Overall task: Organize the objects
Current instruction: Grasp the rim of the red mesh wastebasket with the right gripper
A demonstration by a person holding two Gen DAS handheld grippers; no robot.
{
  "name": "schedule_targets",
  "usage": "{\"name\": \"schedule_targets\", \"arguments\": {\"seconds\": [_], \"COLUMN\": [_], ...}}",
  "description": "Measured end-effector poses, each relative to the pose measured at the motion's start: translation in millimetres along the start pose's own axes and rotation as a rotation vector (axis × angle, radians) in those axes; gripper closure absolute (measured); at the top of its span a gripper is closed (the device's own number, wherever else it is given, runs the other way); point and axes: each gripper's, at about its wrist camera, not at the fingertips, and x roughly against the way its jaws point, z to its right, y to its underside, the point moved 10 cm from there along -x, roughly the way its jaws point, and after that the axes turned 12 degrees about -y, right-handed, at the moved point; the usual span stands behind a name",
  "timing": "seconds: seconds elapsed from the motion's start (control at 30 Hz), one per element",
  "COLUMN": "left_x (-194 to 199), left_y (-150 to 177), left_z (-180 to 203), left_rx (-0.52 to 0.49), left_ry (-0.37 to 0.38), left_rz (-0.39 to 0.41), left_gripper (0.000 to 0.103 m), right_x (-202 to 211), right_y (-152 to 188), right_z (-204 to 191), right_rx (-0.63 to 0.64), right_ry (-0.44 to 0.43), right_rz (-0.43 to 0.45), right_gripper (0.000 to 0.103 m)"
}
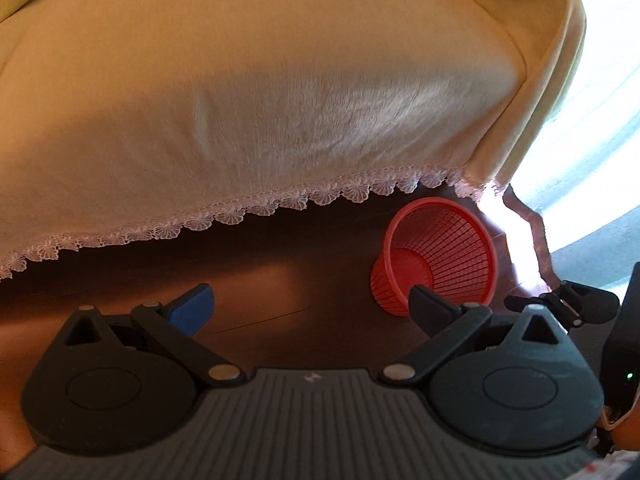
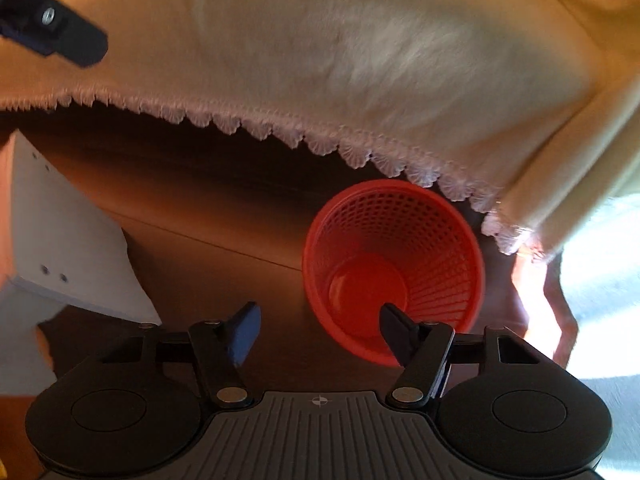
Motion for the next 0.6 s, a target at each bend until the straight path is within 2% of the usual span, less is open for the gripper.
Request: {"name": "schedule_targets", "arguments": {"seconds": [0.2,0.33,0.6], "left_x": [-78.7,-101.0,-124.8], "left_y": [17.5,24.0,25.5], "left_z": [1.9,6.5,11.7], "left_rx": [0.019,0.004,0.020], "left_ry": [-0.024,-0.028,-0.023], "left_rz": [-0.027,-0.042,-0.040], "left_gripper": [0.002,0.002,0.002], "right_x": [-96.4,-125.7,-153.7], "right_y": [22.7,24.4,22.0], "right_z": [24.8,35.3,54.0], "right_rx": [0.128,0.153,0.214], "right_ry": [-0.029,-0.032,-0.018], "right_rz": [-0.039,-0.038,-0.074], "right_gripper": [0.054,0.060,0.081]}}
